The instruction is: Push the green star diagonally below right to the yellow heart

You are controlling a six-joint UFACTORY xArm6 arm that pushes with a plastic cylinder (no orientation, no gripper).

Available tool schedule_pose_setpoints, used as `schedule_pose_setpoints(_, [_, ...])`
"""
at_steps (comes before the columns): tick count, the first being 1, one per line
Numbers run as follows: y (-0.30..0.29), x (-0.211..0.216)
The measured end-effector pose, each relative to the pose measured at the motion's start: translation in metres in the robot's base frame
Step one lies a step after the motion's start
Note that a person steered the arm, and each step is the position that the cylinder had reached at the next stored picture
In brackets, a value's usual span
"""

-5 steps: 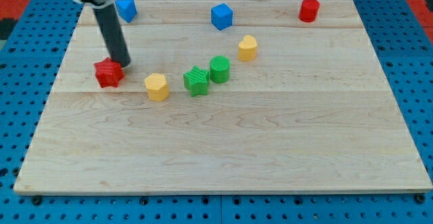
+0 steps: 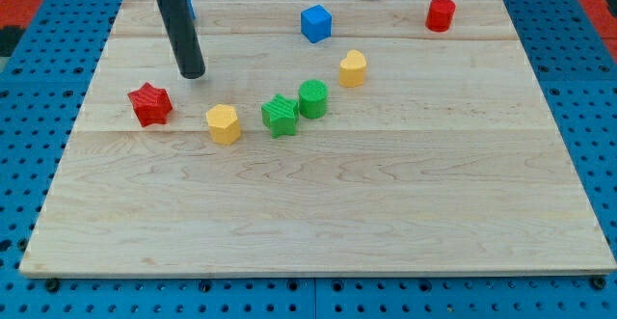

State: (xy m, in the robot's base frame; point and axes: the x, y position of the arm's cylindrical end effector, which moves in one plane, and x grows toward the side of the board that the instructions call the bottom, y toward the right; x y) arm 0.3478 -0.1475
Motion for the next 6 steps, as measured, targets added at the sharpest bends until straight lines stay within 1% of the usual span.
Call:
schedule_pose_setpoints(1, [0.011,0.0])
schedule_pose_setpoints(2, [0.036,0.019])
schedule_pose_setpoints(3, [0.052,0.059])
schedule_pose_setpoints(4, [0.1,0.079])
schedule_pose_setpoints(5, [0.191,0.074])
schedule_pose_setpoints(6, [0.26,0.074])
